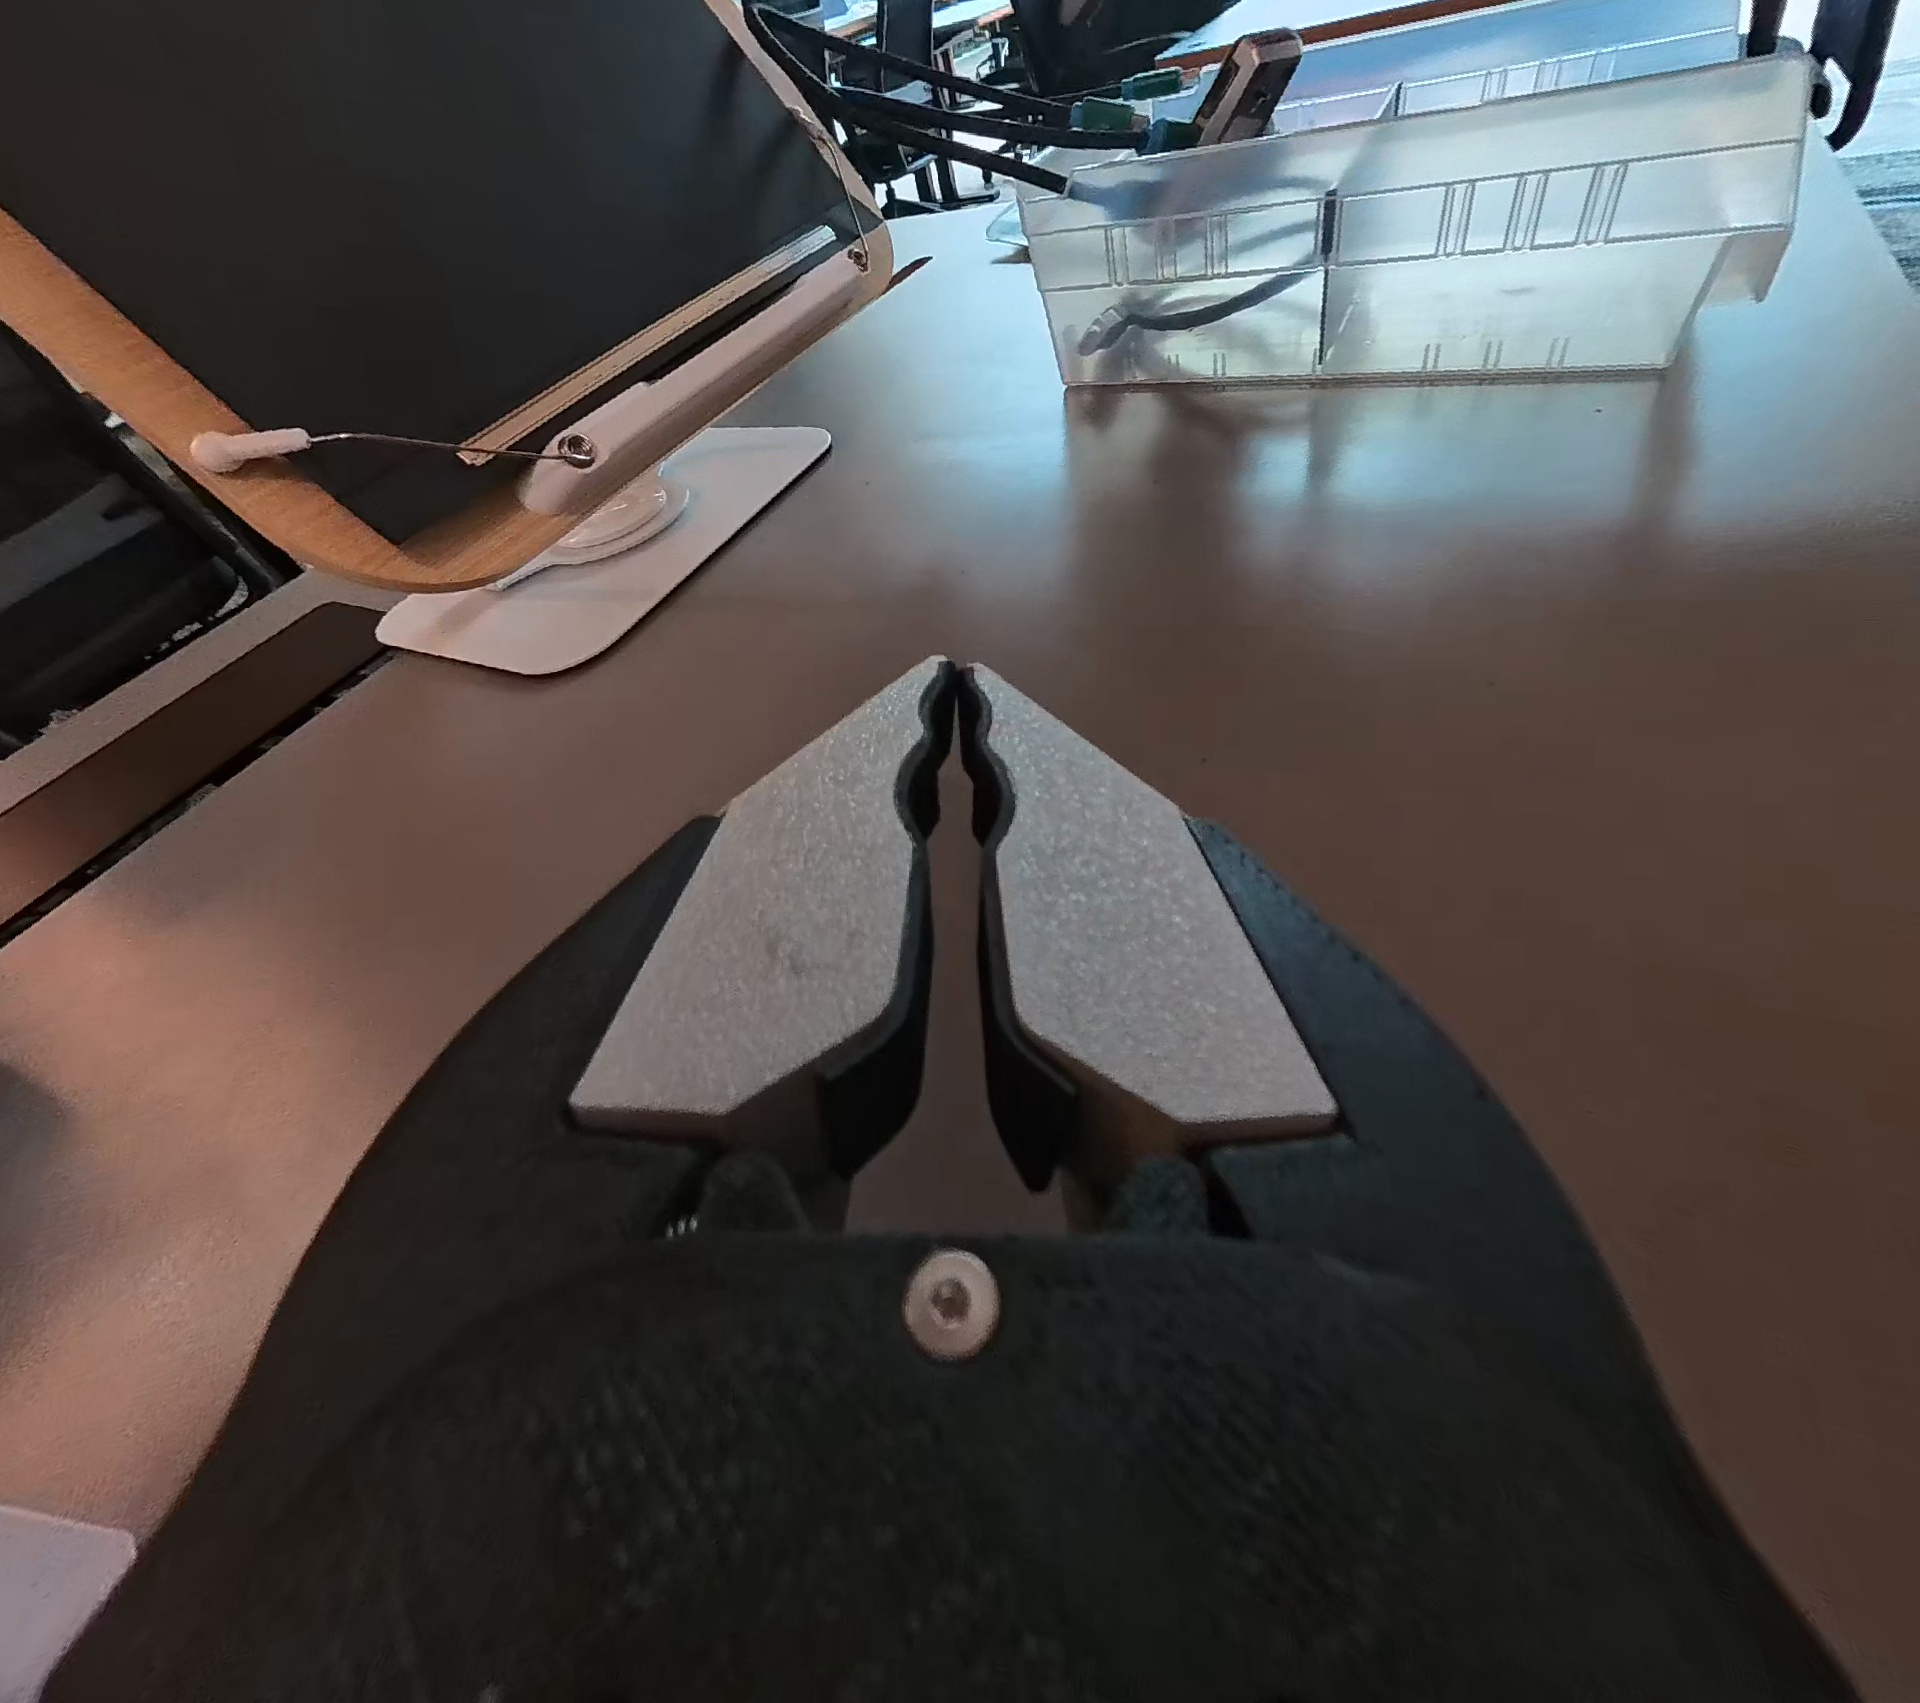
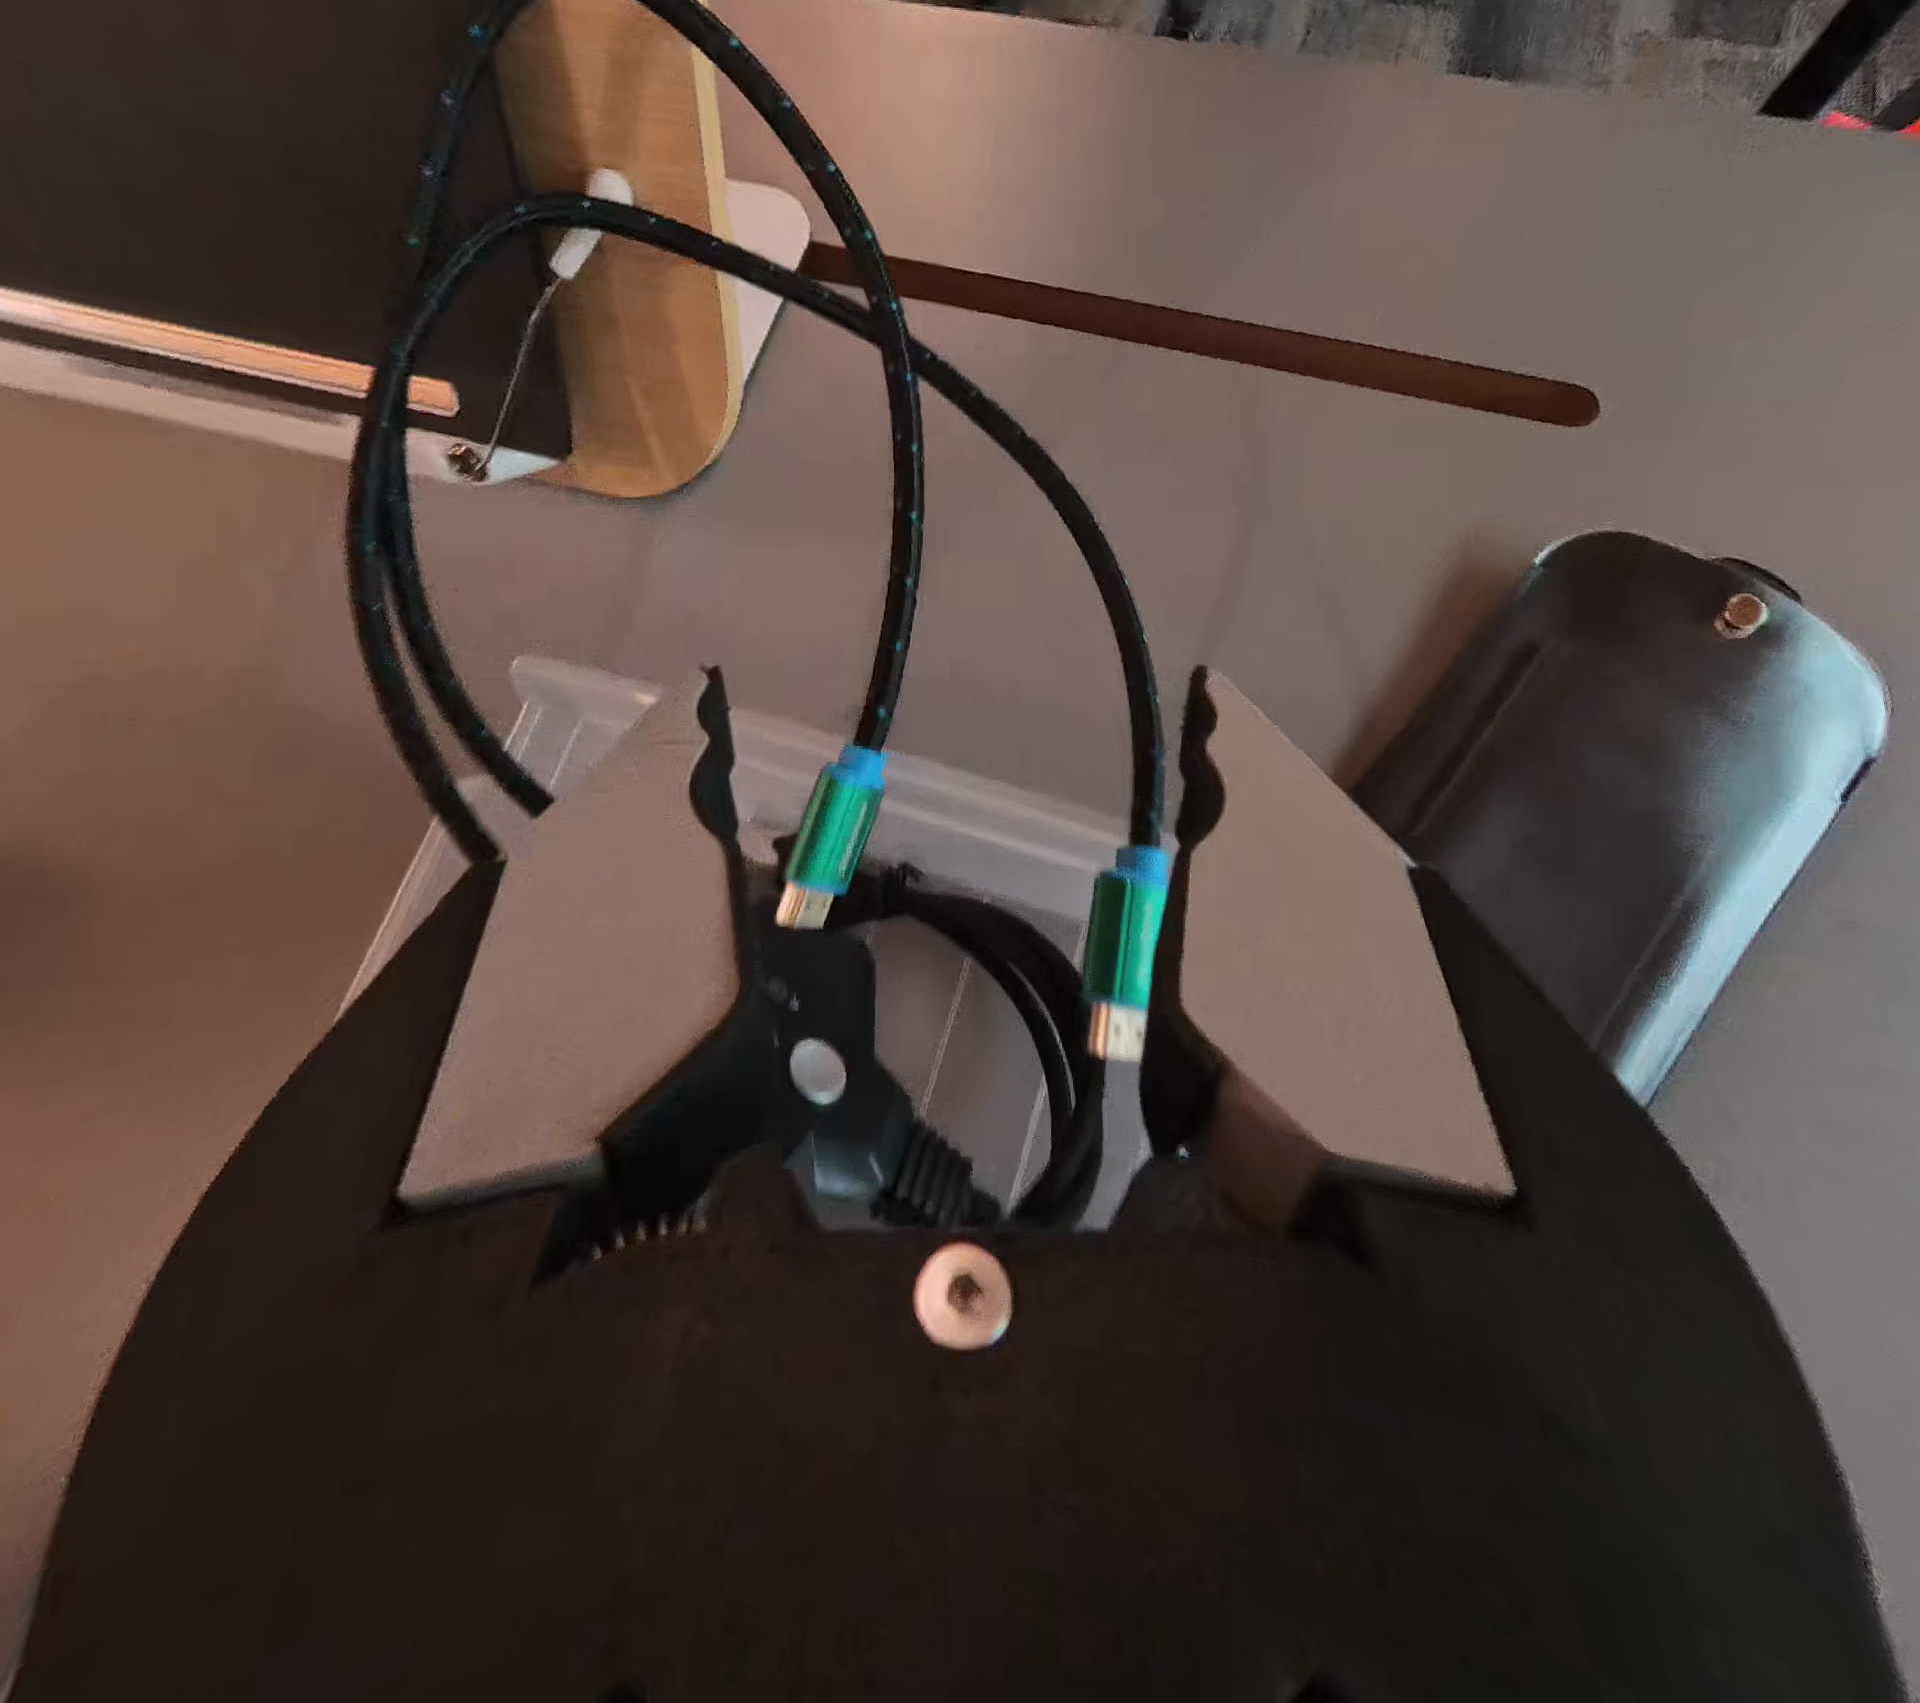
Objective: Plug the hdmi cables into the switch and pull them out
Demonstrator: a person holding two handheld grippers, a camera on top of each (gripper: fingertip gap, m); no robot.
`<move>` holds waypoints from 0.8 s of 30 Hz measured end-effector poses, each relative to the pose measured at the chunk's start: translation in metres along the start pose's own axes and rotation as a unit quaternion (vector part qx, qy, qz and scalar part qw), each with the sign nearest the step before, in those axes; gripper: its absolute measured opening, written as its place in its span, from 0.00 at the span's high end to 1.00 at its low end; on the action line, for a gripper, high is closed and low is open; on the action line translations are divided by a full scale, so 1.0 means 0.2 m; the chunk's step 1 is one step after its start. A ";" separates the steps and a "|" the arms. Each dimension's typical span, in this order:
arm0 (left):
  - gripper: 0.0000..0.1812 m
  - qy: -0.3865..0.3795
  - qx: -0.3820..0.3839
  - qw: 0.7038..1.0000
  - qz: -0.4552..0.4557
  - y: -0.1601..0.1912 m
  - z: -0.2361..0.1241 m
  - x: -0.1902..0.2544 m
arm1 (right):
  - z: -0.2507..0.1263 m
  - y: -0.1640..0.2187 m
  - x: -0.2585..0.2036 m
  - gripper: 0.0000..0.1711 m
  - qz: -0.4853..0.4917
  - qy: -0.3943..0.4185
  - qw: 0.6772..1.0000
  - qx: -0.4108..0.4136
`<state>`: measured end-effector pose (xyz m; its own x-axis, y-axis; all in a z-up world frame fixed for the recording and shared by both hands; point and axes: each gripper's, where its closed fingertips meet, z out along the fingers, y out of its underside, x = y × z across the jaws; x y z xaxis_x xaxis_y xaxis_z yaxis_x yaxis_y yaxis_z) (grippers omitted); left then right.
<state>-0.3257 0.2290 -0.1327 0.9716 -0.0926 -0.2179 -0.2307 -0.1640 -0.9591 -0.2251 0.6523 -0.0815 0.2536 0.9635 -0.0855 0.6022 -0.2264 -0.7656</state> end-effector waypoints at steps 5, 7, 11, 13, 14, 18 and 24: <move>1.00 0.000 -0.002 1.000 0.001 0.00 0.00 0.00 | 0.19 0.06 0.02 0.55 -0.019 0.030 0.996 -0.087; 1.00 0.000 -0.003 1.000 0.001 0.00 0.00 0.00 | 0.20 0.08 0.06 0.74 -0.041 0.064 0.990 -0.120; 1.00 0.006 0.003 1.000 0.000 -0.01 0.00 0.01 | 0.11 0.08 0.05 0.93 -0.068 0.076 0.986 -0.129; 1.00 0.011 0.003 1.000 0.002 -0.01 0.00 0.02 | 0.06 0.09 0.07 0.94 -0.073 0.082 0.986 -0.124; 1.00 0.013 0.004 1.000 0.004 -0.01 0.00 0.03 | 0.03 0.10 0.06 0.95 -0.072 0.079 0.987 -0.121; 1.00 0.016 -0.002 1.000 0.019 0.00 0.00 0.05 | -0.11 0.13 0.03 0.97 -0.057 0.057 0.991 -0.107; 1.00 0.012 0.006 1.000 0.020 -0.03 -0.01 0.05 | -0.32 0.31 0.02 0.98 -0.028 0.061 0.990 -0.121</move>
<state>-0.3155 0.2272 -0.1294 0.9599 -0.1233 -0.2519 -0.2688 -0.1477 -0.9518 -0.1378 0.6329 -0.0879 0.2951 0.9546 0.0414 0.7784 -0.2150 -0.5898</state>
